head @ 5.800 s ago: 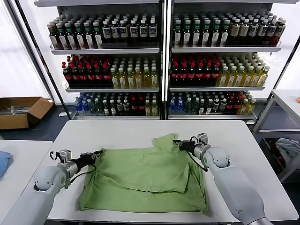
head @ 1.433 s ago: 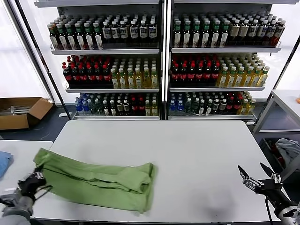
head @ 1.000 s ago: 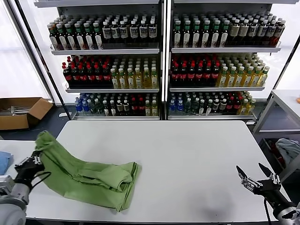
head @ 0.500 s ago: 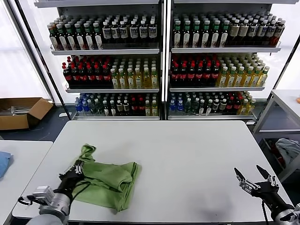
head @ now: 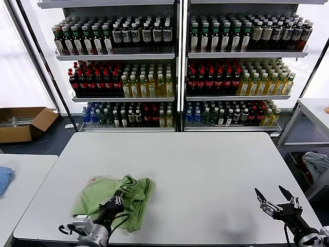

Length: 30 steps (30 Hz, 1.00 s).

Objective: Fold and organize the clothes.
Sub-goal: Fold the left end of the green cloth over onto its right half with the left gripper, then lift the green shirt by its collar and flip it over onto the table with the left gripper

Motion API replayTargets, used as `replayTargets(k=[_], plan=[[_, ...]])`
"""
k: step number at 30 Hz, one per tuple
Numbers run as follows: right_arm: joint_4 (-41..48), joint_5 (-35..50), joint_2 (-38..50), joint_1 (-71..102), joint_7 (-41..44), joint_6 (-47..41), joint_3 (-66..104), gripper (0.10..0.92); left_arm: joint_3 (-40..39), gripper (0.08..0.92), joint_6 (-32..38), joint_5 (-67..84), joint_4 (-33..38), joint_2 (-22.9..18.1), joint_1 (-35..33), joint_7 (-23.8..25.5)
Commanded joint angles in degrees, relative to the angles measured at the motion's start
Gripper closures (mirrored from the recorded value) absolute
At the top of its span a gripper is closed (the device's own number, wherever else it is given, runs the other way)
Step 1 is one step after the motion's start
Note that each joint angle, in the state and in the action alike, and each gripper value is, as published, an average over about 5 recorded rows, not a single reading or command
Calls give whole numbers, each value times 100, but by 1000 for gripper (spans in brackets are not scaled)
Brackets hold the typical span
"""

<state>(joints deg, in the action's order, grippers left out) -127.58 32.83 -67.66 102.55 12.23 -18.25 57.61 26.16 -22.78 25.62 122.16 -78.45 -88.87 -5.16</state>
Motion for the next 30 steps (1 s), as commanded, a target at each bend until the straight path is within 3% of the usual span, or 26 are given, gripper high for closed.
replayTargets(k=[1,7,13,19,24,30], plan=[[17,-9,-25,-8,3,12,-39,203,-751,847,-72,-303,-298,-309,-40,53],[34,-6,-39,-27,3,27,-41,203,-912,676,-162,-248,26,-313,-199,-20],[49,17,-45,-38,2,43,-1,203,-850,502,-184,-24,776,-136,-807,125],[69,49,-17,1,4,76,49,203,459,329,-291,853,1301,345,-841,141],[59,40,-8,-33,0,81,-26,203,2126,202,-570,1551,746,1128,-403,168],[3,17,7,-55,-5,70,-99,203,2364,177,-651,1842,-476,1920,-128,87]])
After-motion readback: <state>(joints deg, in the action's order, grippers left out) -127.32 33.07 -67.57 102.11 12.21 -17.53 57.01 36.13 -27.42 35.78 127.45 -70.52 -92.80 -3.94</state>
